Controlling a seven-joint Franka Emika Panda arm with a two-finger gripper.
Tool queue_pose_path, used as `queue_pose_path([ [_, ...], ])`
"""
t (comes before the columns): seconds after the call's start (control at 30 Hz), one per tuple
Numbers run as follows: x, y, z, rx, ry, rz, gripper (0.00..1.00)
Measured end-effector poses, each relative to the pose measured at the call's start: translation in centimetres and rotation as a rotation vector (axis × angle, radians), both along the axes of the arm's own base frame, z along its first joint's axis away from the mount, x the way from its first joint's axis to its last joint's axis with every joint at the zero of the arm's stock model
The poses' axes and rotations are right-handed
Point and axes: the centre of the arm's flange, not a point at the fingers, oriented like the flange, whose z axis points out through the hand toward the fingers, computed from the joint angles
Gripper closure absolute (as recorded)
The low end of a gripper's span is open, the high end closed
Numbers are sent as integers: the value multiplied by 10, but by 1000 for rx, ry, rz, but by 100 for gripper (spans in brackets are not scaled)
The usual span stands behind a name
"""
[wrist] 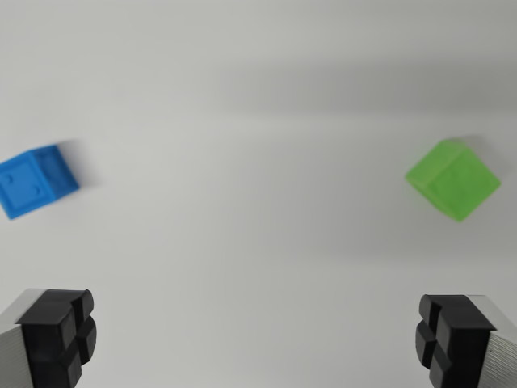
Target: Stack cube
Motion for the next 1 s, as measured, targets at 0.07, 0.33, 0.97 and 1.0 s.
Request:
queue_pose_path([
  [0.07, 0, 2, -2, 0, 0, 4, 0],
  [0.33, 0, 13, -12, 1, 3, 22, 0],
  [0.97, -1, 47, -44, 1, 14, 77, 0],
  [1.0, -1, 49, -47, 1, 16, 80, 0],
])
